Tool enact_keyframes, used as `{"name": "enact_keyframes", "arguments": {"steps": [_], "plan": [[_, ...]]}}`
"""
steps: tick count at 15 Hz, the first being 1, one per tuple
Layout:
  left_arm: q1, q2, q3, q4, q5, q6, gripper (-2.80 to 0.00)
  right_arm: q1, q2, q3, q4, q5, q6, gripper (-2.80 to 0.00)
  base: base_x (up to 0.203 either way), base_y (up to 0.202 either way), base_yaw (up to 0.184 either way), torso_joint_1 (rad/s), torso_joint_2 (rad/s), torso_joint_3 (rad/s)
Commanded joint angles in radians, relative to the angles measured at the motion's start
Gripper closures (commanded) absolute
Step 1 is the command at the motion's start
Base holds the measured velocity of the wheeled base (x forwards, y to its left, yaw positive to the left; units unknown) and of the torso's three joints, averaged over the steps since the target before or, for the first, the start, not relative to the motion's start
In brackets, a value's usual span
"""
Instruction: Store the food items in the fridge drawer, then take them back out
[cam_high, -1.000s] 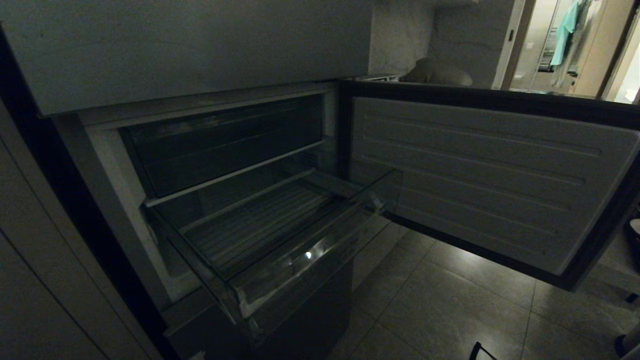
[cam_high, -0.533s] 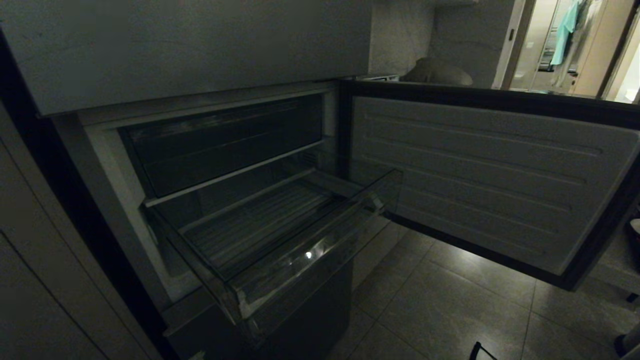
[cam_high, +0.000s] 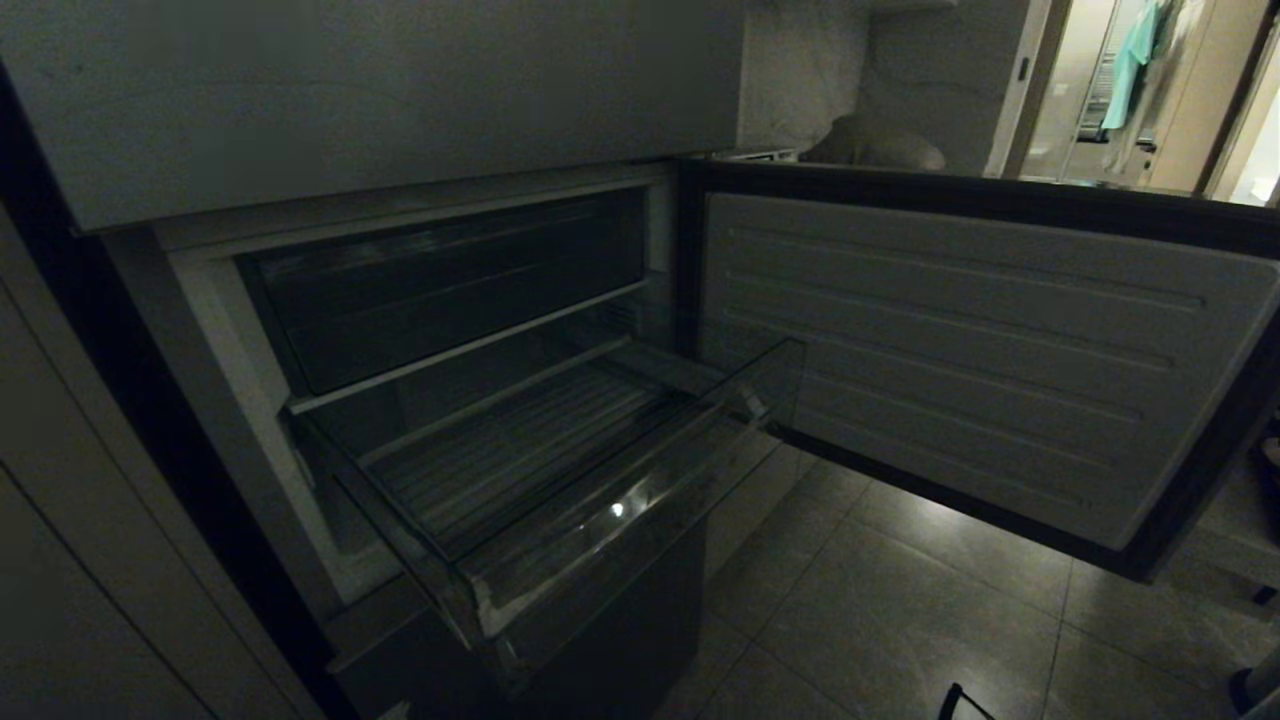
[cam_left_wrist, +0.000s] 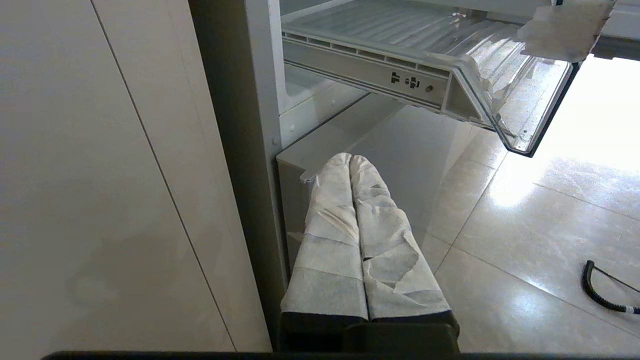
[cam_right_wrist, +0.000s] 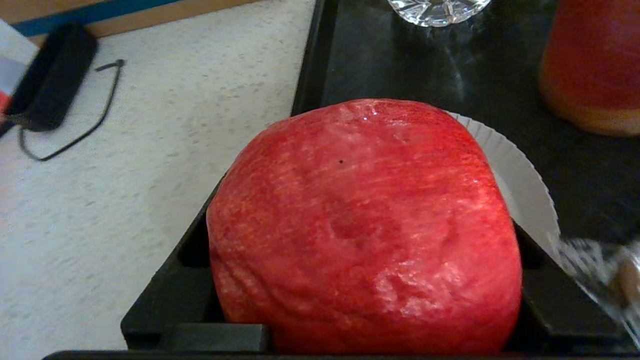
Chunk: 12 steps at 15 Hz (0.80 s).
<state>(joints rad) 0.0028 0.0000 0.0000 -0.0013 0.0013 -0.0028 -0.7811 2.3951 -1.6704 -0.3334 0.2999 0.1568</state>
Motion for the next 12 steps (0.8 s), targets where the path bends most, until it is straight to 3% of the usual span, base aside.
{"name": "enact_keyframes", "arguments": {"steps": [1, 2, 12], "plan": [[0.0, 0.0, 0.0, 0.0, 0.0, 0.0, 0.0, 0.0, 0.037, -0.037, -0.003, -0.001, 0.002, 0.0, 0.0, 0.0, 0.0, 0.0, 0.0, 0.0], [0.0, 0.0, 0.0, 0.0, 0.0, 0.0, 0.0, -0.001, 0.042, -0.041, -0.003, -0.002, 0.0, -2.8, 0.0, 0.0, 0.0, 0.0, 0.0, 0.0], [0.0, 0.0, 0.0, 0.0, 0.0, 0.0, 0.0, -0.003, -0.017, 0.018, -0.001, -0.003, 0.003, -2.8, 0.0, 0.0, 0.0, 0.0, 0.0, 0.0]]}}
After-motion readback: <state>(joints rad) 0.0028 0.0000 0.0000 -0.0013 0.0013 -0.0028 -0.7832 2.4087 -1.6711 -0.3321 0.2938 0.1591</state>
